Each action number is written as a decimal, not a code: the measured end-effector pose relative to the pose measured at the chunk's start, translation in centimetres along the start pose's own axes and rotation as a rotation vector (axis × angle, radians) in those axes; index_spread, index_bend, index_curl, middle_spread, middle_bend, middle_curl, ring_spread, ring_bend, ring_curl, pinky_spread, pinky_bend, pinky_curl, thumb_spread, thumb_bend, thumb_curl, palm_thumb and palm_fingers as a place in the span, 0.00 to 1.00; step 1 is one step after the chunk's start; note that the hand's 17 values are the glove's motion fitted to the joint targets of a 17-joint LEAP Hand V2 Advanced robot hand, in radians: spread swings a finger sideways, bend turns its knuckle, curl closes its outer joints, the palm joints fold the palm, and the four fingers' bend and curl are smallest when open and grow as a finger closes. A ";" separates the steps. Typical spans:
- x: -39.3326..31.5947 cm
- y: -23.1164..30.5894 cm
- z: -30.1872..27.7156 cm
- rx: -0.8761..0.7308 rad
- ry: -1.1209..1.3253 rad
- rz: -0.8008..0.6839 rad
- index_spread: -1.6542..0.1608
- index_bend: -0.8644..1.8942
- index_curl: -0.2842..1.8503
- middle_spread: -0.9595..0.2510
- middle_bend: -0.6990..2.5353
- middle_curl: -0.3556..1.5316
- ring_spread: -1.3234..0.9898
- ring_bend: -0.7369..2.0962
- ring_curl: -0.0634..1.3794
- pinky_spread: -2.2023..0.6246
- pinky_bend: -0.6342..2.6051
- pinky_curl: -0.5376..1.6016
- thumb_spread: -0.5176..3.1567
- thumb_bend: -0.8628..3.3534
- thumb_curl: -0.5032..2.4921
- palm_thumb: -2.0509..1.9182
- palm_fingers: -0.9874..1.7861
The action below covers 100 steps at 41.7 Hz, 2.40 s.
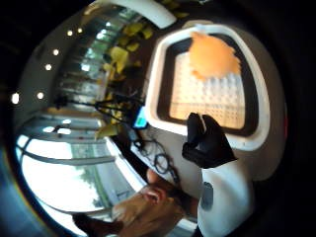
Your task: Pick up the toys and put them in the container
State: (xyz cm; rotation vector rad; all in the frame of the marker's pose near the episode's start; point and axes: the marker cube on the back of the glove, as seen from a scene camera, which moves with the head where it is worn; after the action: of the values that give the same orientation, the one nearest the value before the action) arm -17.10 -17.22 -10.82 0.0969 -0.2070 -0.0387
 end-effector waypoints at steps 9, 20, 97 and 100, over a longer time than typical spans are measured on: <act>6.8 6.0 1.6 -0.013 0.123 0.050 0.75 0.38 0.32 0.78 0.25 0.33 0.57 0.33 0.31 0.79 0.50 0.40 0.51 0.21 0.30 0.63 0.31; 13.5 11.1 2.5 -0.019 0.111 0.135 0.75 0.38 0.32 0.78 0.25 0.32 0.57 0.32 0.30 0.79 0.49 0.40 0.52 0.20 0.29 0.64 0.31; 17.1 16.9 4.8 -0.094 0.298 0.201 0.76 0.37 0.32 0.79 0.25 0.29 0.57 0.32 0.23 0.79 0.46 0.41 0.46 0.19 0.23 0.49 0.29; 17.0 16.7 4.8 -0.085 0.282 0.183 0.76 0.37 0.32 0.79 0.25 0.29 0.57 0.32 0.23 0.79 0.46 0.41 0.46 0.19 0.22 0.49 0.29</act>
State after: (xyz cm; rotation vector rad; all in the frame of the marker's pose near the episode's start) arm -0.98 -1.86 -1.06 -0.0025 0.0684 0.1476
